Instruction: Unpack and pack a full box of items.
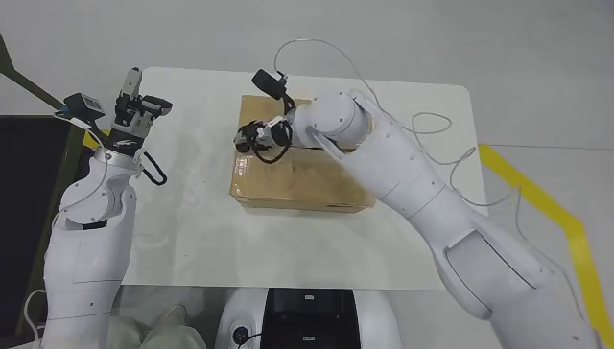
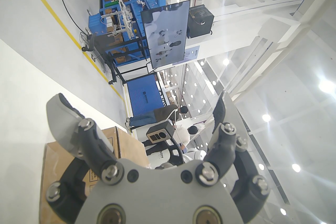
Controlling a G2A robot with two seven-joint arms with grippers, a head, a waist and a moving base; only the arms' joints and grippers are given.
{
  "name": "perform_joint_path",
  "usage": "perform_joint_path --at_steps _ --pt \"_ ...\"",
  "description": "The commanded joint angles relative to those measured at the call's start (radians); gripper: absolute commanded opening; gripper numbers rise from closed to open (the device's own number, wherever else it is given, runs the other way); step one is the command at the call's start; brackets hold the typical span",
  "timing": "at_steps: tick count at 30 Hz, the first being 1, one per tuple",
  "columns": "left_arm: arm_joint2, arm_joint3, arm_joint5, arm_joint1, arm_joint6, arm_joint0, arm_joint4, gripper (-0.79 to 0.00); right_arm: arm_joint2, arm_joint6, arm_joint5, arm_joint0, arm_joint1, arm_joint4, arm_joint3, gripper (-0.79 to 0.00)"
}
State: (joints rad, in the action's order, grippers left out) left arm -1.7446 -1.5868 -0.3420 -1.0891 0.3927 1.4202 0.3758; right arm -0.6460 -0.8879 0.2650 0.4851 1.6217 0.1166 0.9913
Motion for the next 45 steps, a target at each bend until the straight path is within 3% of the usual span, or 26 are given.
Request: perform_joint_path --at_steps 1,16,31,45 --pt "0.000 0.000 0.000 0.000 0.000 0.000 0.000 0.000 -0.008 -0.010 0.008 0.004 -0.003 -0.002 -0.001 -0.785" --pt "0.000 0.000 0.000 0.000 0.000 0.000 0.000 0.000 -0.095 -0.039 0.098 0.087 -0.050 -0.060 0.097 -0.785" --pt "0.000 0.000 0.000 0.000 0.000 0.000 0.000 0.000 -0.308 -0.056 0.224 0.309 -0.157 -0.174 0.356 -0.785" --pt "0.000 0.000 0.000 0.000 0.000 0.000 0.000 0.000 -0.443 -0.037 0.246 0.445 -0.210 -0.193 0.480 -0.782"
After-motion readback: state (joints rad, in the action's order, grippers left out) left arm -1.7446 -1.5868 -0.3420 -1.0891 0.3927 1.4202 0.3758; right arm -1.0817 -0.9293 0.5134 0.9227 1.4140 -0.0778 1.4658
